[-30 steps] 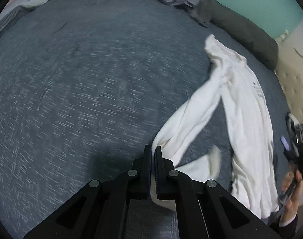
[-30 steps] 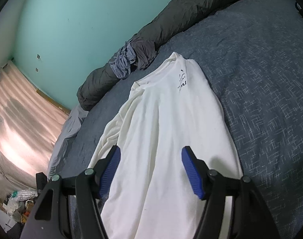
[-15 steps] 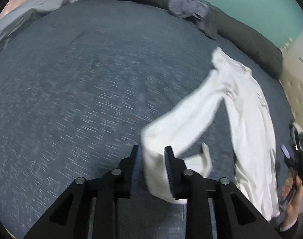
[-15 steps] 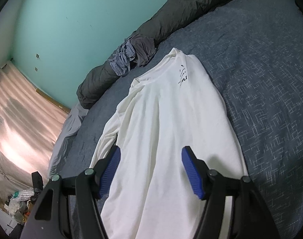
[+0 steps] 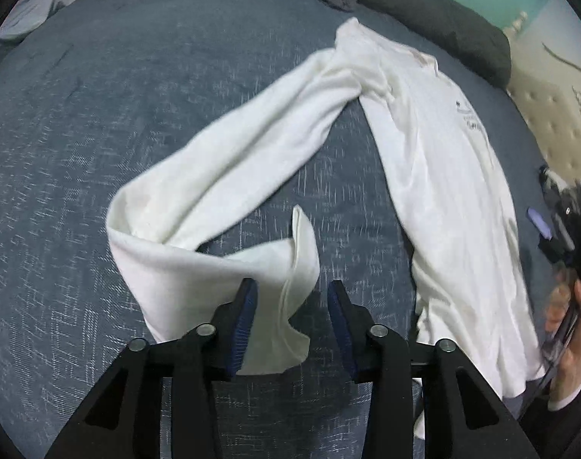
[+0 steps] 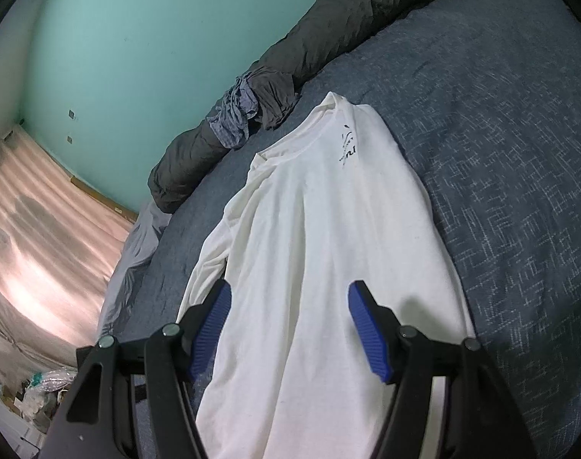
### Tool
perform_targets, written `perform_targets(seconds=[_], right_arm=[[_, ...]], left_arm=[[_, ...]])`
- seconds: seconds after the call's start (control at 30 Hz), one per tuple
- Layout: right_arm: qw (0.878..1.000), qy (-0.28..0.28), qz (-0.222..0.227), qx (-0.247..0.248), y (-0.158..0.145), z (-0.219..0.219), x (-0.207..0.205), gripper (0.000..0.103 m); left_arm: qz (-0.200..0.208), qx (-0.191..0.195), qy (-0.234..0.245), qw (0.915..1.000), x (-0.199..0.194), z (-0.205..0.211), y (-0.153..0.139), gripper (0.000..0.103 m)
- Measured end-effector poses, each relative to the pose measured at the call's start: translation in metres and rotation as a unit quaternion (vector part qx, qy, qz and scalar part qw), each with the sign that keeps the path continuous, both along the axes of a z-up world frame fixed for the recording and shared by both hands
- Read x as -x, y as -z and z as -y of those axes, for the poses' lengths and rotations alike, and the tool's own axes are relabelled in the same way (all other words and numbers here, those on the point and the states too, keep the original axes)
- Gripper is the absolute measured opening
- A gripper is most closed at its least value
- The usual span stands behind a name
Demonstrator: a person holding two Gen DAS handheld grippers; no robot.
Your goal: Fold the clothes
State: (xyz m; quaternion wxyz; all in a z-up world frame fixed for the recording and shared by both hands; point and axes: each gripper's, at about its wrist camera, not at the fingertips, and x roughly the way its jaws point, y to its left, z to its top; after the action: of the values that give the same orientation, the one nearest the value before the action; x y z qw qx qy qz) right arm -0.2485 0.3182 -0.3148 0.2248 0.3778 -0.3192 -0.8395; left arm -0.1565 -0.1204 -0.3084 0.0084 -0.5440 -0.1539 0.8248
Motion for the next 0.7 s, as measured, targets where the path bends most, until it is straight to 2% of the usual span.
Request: perform_targets(seconds=[0.07, 0.13, 0.3, 0.4, 0.53, 0.7], right_arm=[[1.0, 0.001, 0.002, 0.003, 0.001, -0.001, 0.0, 0.065], [1.0, 0.002, 0.002, 0.005, 0.001, -0.002, 0.0, 0.065], [1.0, 0.001, 0.004, 0.007, 0.002, -0.001, 0.0, 0.065], [1.0, 0.0, 0.005, 0.007, 0.003, 0.0, 0.0, 0.065], [1.0, -0.002, 0.006, 0.006, 0.003, 0.002, -0.001, 0.065], [1.0, -0.004, 0.007, 0.006, 0.004, 0.004, -0.001, 0.065]], left_arm=[[0.004, -0.003, -0.003, 1.0, -0.002, 0.003, 0.003, 0.007], [-0.004, 0.0, -0.01, 0.9999, -0.008, 0.011, -0.004, 0.003], [-0.038, 0.017, -0.028, 0.9987, -0.031, 0.036, -0.036, 0.003], [-0.065, 0.027, -0.066, 0.9953, -0.049, 0.069, -0.062, 0.003], [-0.087, 0.037, -0.126, 0.9875, -0.076, 0.118, -0.088, 0.003], [-0.086, 0.056, -0.205, 0.9734, -0.11, 0.177, -0.093, 0.003]])
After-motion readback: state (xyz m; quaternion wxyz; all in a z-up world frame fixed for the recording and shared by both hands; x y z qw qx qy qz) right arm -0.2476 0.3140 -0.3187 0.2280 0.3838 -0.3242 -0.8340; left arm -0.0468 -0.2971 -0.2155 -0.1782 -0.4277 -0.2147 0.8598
